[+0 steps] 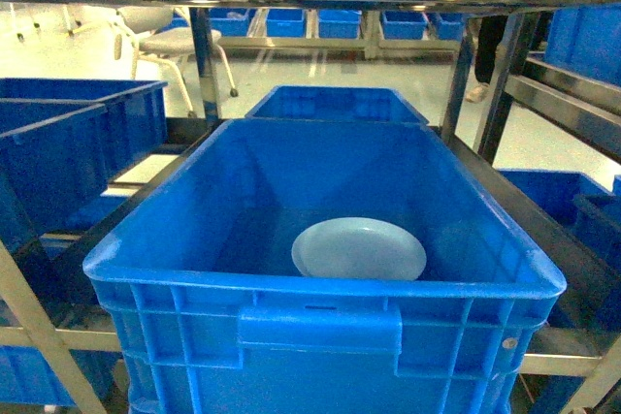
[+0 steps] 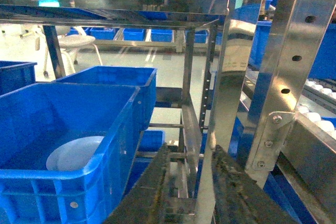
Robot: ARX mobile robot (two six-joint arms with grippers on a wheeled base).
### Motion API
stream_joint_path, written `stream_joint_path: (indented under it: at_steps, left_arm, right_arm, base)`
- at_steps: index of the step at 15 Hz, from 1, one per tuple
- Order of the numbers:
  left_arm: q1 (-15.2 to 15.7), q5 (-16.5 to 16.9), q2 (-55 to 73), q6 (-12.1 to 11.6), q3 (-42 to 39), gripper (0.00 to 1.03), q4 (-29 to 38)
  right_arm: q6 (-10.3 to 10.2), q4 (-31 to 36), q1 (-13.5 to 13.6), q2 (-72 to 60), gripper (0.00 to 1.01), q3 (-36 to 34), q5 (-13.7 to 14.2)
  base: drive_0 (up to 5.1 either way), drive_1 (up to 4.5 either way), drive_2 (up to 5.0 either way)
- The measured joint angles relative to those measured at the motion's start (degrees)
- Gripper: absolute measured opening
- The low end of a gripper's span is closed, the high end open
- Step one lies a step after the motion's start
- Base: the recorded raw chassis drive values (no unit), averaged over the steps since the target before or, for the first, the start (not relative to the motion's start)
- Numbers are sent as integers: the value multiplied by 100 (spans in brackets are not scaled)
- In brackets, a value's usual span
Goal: Place blue tray on left shelf second layer neatly
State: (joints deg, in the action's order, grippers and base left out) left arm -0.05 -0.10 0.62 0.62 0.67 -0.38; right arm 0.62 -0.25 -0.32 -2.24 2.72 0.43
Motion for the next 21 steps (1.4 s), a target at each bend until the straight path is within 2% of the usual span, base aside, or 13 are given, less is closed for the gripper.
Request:
stream_joint_path:
  at_steps: [2,6,7,10,13,15,16,17,21]
  left_arm:
    - [0,7,0,-2,0,98,20]
    - [0,9,0,-2,0,98,17]
    - [0,7,0,0,0,98,17]
    - [0,7,0,-2,0,98,17]
    - [0,7,0,-2,0,98,20]
    - [0,7,0,-2,0,98,17]
    - [0,7,0,-2,0,98,17]
    - [0,7,0,-2,2,98,17]
    - [0,7,0,0,0,98,20]
  right_arm:
    - [7,31,31,83,1,-94,-39]
    - [-44,0,31,195,2,-184,-44]
    - [-42,0,31,195,10,-184,-42]
    - [-42,0,31,195,46,-184,-44]
    - [-42,0,31,195,65,-184,-44]
    - [-42,0,31,195,90,-184,-42]
    - [-46,0,31,195,100,-184,-44]
    - [-46,0,31,195,97,-184,-42]
    - [-46,0,31,195,98,-184,-42]
  base:
    - [0,0,0]
    - [0,0,0]
    - [0,0,0]
    - [0,0,0]
    - [0,0,0]
    - [0,0,0]
    - [0,0,0]
    - [0,0,0]
    - [0,0,0]
